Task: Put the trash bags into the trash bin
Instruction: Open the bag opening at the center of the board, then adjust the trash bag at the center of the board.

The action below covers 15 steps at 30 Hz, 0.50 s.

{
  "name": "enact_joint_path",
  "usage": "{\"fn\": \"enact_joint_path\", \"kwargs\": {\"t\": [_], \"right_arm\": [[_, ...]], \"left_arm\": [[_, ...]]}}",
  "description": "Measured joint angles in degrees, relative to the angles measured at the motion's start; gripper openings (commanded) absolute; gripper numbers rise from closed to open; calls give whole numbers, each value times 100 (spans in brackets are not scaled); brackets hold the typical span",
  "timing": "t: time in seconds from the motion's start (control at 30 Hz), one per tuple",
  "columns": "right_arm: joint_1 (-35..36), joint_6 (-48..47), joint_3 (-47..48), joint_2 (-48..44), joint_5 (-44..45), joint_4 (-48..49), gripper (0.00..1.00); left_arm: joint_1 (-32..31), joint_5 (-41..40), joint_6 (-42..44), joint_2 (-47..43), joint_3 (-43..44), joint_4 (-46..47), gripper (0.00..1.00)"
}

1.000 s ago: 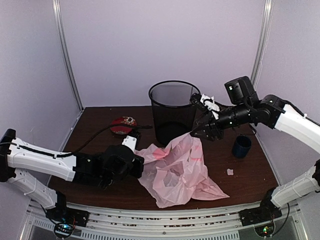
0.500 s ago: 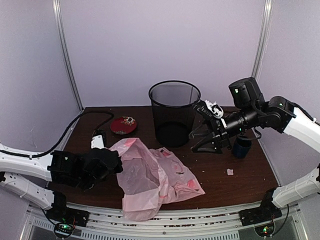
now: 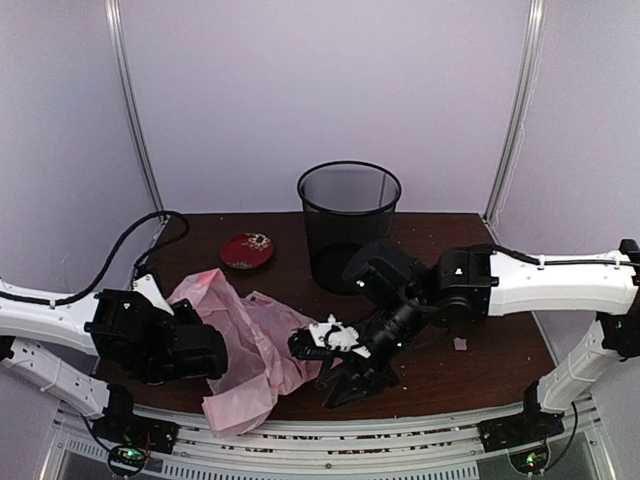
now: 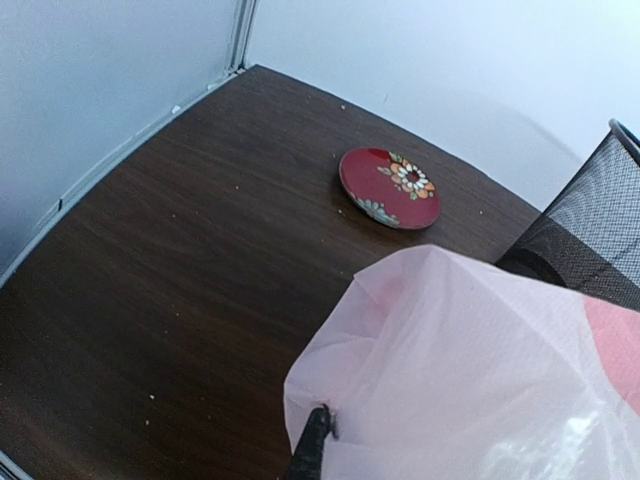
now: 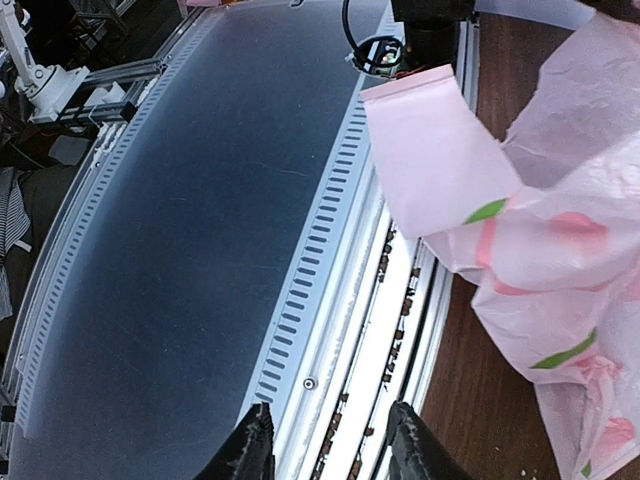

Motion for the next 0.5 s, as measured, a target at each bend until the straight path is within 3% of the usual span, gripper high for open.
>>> {"fn": "enact_joint_path", "kwargs": {"t": [0.13,0.3,0.43,0.5], "right_arm": [[247,190,0,442,-17,367,43],[295,645,-83,850,-59,1019,60],[153,940,-293,863,-31,1167,66],[164,1071,-431,905,85,1388,69]], "left_arm": [[0,-280,-236,345,302,-391,0],[96,-435,-79,1320,1113,-461,0],[391,-302,1220,1467,1191,-120,0],[560,-157,1823,1381,1137,837,0]]}}
